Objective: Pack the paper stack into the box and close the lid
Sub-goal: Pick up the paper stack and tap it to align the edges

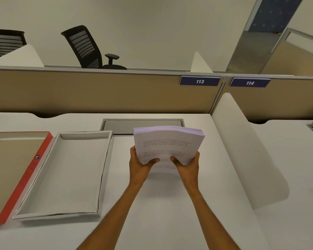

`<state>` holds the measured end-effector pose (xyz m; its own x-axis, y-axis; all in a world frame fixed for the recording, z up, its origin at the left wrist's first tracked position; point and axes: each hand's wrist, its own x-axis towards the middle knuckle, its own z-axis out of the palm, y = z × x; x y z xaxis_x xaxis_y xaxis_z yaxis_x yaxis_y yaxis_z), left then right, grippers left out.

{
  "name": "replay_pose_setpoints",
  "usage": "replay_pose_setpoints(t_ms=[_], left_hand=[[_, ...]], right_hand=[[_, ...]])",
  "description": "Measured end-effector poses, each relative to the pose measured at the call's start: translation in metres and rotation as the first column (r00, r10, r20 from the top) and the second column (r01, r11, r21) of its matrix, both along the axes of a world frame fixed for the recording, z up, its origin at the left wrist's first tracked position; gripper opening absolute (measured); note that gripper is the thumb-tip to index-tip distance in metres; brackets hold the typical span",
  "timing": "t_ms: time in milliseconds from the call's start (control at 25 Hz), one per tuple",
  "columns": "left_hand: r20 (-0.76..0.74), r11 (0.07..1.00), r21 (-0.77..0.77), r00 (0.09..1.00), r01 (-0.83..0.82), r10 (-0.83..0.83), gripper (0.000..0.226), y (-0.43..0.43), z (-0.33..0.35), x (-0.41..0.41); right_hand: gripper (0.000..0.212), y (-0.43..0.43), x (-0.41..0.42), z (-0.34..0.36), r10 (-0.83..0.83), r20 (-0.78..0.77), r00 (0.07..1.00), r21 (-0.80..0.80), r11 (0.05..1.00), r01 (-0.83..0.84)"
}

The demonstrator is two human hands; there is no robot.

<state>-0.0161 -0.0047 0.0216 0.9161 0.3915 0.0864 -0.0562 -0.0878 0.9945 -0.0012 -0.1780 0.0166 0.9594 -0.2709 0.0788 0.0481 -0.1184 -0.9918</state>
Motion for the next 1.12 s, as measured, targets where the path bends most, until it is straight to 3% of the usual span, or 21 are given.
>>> replay_pose_setpoints(t_ms=[320,1120], left_hand=[[-0.028,1.0,0.001,0.999,0.014,-0.014,0.079,-0.0017,-0.0024,0.0007],[-0.074,0.999,0.032,0.997,-0.014,0.016,0.06,-0.0003,-0.0006,0.0012]], right_hand=[[0.074,0.0075,-0.003,-0.0022,-0.032,0.014,0.999,0.04,0.999,0.031],[0.067,0.0084,-0.0021,-0.007,-0.054,-0.053,0.997,0.012,0.998,0.055]])
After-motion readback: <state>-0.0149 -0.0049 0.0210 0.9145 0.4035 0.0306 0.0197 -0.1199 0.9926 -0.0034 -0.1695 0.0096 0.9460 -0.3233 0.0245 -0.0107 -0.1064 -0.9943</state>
